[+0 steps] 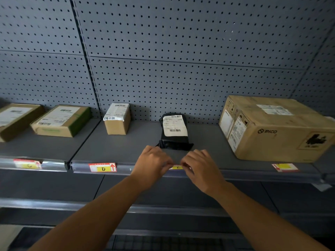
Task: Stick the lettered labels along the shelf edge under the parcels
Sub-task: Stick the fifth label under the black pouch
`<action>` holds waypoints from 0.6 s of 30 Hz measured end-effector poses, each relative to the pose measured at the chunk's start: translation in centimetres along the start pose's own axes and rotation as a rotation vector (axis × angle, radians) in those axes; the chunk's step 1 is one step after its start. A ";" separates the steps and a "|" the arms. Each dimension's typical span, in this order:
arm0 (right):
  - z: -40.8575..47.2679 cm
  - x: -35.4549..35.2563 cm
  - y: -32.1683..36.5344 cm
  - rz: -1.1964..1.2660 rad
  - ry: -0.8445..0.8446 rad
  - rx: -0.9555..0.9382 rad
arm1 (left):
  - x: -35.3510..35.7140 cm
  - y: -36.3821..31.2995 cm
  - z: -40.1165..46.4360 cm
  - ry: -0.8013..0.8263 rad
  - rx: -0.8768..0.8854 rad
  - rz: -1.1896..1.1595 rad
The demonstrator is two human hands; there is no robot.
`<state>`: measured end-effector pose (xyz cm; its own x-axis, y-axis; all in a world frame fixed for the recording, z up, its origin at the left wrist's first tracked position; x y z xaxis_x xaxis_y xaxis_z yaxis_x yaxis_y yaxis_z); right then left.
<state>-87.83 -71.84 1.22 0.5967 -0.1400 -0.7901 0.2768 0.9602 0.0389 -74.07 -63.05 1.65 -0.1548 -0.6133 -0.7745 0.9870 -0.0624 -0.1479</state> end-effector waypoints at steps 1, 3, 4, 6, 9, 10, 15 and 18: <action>0.0 0.0 -0.1 -0.001 -0.002 0.000 | 0.0 0.0 0.0 0.001 -0.002 -0.003; 0.2 0.1 -0.1 0.003 -0.007 -0.001 | 0.0 0.2 -0.1 -0.003 -0.018 -0.009; 0.2 0.1 0.0 0.006 -0.012 -0.003 | -0.1 0.3 -0.3 -0.010 -0.032 -0.010; 0.4 0.1 0.2 0.014 -0.026 -0.013 | -0.1 0.5 -0.5 -0.023 -0.066 -0.013; 0.7 0.4 0.7 0.026 -0.036 -0.035 | -0.1 0.8 -1.0 -0.024 -0.093 -0.017; 0.7 0.5 0.9 0.023 -0.034 -0.045 | -0.1 0.9 -1.3 -0.021 -0.097 -0.012; 0.3 1.3 1.2 -0.010 -0.033 -0.044 | -0.2 0.9 -1.7 -0.025 -0.064 0.005; -0.3 1.4 0.9 -0.034 -0.033 -0.034 | -0.3 0.4 -1.6 -0.017 -0.021 0.028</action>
<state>-86.92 -71.07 -0.02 0.6123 -0.1800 -0.7699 0.2721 0.9622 -0.0085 -73.71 -61.66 0.81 -0.1261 -0.6278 -0.7681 0.9898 -0.0283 -0.1393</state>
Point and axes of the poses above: each hand's wrist, its own z-axis towards the middle knuckle, its own x-axis out of the palm, y = z × x, the point moved 6 cm from there along z, towards the middle knuckle, and after that the axes turned 7 degrees about -y, right-handed, at the moved point
